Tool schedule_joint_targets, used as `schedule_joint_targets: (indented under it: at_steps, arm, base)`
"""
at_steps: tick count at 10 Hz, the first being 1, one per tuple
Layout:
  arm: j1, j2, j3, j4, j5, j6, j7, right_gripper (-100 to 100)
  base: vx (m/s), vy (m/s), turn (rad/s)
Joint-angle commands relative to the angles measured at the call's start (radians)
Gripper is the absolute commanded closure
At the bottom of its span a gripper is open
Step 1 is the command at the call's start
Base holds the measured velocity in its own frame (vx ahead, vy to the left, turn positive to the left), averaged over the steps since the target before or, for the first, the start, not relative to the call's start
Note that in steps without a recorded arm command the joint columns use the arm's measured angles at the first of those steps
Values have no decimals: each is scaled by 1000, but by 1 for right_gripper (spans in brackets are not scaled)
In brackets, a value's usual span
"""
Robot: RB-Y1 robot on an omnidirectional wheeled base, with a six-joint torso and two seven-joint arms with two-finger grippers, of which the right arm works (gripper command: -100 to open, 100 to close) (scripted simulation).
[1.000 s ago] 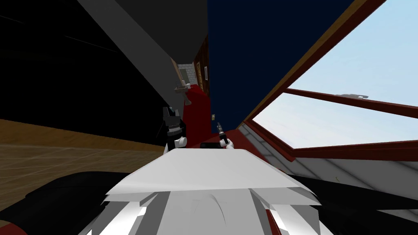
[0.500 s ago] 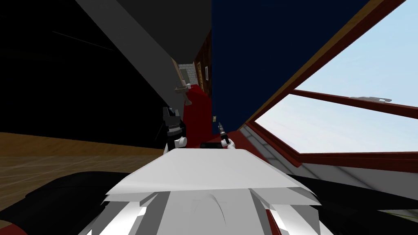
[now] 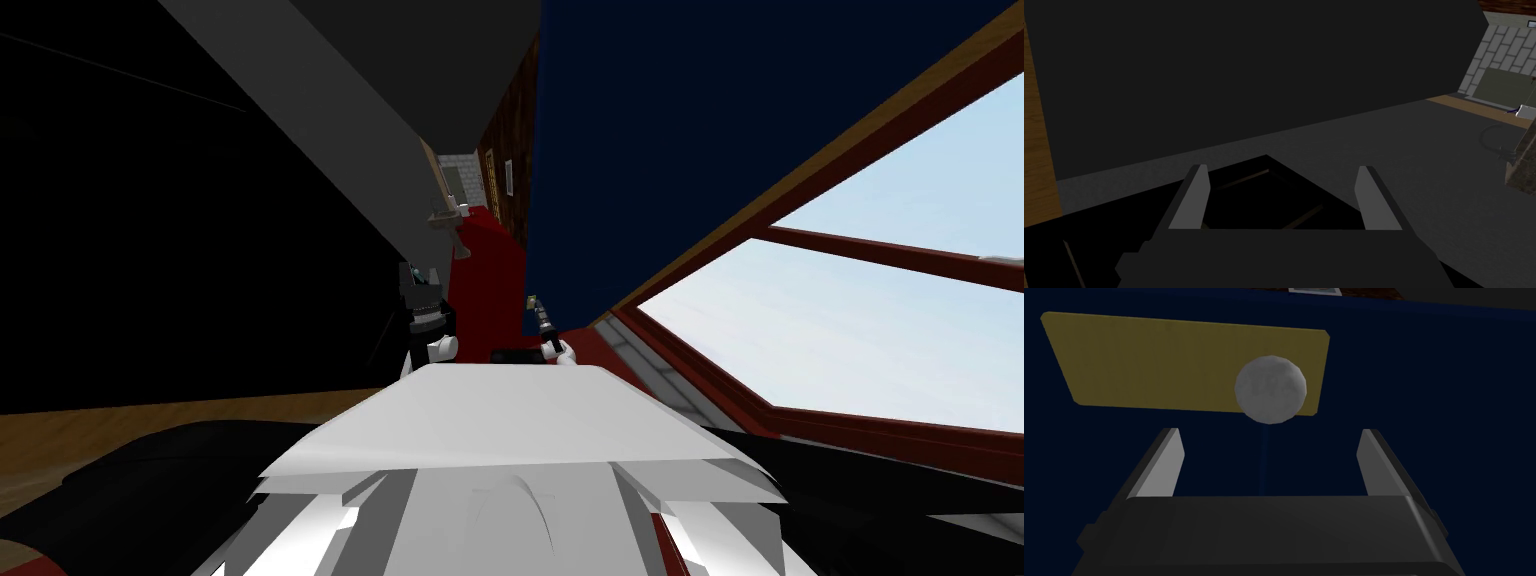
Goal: Push the door open
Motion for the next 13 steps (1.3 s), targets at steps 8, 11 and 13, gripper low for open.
schedule_joint_targets:
  at_steps: [8, 11, 13]
  arm:
    - [-2, 17, -4, 8, -2, -8, 0, 100]
    - [-4, -3, -24, 10, -12, -6, 6, 100]
    - [-5, -16, -40, 12, -20, -6, 10, 100]
  base:
    - [46, 14, 6]
    - [88, 33, -30]
    - [178, 86, -32]
